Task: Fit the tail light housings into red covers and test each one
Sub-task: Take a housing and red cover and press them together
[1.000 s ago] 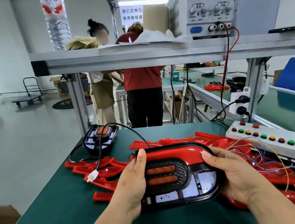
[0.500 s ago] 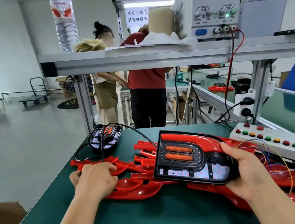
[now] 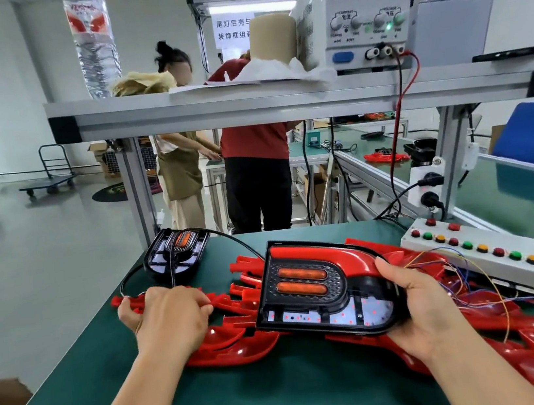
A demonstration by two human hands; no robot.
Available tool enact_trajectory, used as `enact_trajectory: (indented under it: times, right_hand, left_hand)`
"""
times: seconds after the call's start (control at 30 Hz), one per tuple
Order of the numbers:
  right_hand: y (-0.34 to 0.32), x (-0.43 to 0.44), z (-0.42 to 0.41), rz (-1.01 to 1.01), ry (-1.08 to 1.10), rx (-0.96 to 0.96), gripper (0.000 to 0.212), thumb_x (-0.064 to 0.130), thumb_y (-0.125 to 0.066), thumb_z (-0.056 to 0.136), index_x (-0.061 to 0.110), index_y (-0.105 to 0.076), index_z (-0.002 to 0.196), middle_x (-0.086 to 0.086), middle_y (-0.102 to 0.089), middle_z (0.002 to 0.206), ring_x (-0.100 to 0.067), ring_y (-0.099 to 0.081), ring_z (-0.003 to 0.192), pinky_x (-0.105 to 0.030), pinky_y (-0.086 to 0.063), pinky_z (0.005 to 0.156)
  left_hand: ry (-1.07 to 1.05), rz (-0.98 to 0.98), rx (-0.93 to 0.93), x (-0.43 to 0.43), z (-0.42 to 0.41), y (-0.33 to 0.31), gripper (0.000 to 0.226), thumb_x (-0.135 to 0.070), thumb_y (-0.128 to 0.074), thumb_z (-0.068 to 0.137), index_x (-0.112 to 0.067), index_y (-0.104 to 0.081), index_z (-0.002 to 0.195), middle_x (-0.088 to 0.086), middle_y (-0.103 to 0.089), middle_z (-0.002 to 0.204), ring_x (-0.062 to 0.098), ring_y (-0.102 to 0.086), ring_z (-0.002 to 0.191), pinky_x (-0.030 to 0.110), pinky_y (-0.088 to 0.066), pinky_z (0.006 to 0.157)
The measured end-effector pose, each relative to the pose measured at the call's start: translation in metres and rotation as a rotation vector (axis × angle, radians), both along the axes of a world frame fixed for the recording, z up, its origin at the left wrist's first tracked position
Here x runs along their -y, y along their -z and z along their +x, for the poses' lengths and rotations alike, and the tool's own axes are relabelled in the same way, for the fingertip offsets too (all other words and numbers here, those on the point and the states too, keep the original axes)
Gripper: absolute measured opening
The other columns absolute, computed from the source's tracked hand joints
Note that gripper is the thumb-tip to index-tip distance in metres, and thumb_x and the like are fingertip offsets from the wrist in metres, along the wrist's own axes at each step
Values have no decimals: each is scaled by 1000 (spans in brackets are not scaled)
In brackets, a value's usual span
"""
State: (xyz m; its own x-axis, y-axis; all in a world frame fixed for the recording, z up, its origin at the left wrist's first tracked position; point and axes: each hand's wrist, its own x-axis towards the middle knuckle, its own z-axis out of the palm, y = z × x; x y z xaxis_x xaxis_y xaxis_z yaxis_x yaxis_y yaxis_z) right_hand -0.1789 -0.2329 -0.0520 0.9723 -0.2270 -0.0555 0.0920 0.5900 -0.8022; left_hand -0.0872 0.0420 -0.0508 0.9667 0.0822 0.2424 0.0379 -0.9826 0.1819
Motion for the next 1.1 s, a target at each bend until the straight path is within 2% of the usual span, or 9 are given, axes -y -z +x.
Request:
enact_trajectory:
  times: [0.17,0.33,0.4,0.47,0.6,0.7,0.8,0.97,1.1]
  right_hand:
    - [-1,2,1,6,71,-16,28,21,-63,74,0,-78,86,-21,-73,98,-35,-73,82,-47,-59,70]
    - [-2,11,2,77,164,-5,30,19,-51,94,-3,-68,106,-23,-71,108,-39,-71,91,-50,-54,81]
    - [-2,12,2,99,184,9,29,19,-50,95,0,-70,101,-21,-72,106,-38,-71,91,-50,-54,79]
    - [-2,12,4,103,186,16,30,20,-50,95,1,-73,94,-20,-73,102,-37,-72,88,-49,-54,78]
    - [-1,8,5,78,172,4,30,20,-52,95,2,-75,85,-20,-74,98,-34,-73,80,-46,-54,74]
    - [1,5,5,39,159,-4,37,20,-52,95,6,-79,74,-16,-75,95,-32,-74,80,-42,-55,70]
    - [1,2,6,10,150,-25,30,20,-54,94,1,-76,90,-17,-74,100,-34,-73,86,-42,-56,73]
    - [-3,4,5,45,206,21,26,21,-54,96,3,-72,95,-16,-74,100,-31,-73,86,-44,-56,77]
    - [-5,8,4,137,238,92,39,23,-50,98,9,-79,75,-12,-75,92,-28,-74,82,-39,-59,68]
  left_hand:
    - [204,-258,326,-2,-10,-13,11,-36,-62,91,-42,-69,86,-21,-48,67,17,-51,105,51,-28,98]
    - [361,-359,400,7,-16,-10,15,-32,-58,95,-43,-58,84,-15,-52,54,-1,-50,69,45,-27,98]
    - [446,-547,501,6,-15,-10,24,-25,-57,97,-46,-51,87,-10,-55,54,2,-52,56,38,-44,79]
    - [497,-838,519,6,-18,-13,25,-32,-50,99,-53,-53,88,-17,-63,69,2,-59,62,28,-51,63]
    - [564,-1298,403,14,-28,-19,27,-45,-38,93,-53,-64,95,-6,-67,91,14,-62,86,42,-54,80]
    - [755,-1139,281,21,-40,-21,30,-45,-40,94,-51,-62,113,-18,-68,99,-2,-63,86,21,-52,77]
    - [859,-958,63,29,-46,-16,50,-23,-55,97,-44,-43,141,-18,-60,123,0,-57,115,22,-45,97]
    - [765,-520,201,17,-34,-15,67,-7,-58,94,-41,-31,145,-19,-49,107,-7,-47,105,5,-32,91]
    - [786,-322,36,17,-19,-2,63,-9,-60,93,-32,-37,147,-15,-47,115,0,-46,112,17,-32,104]
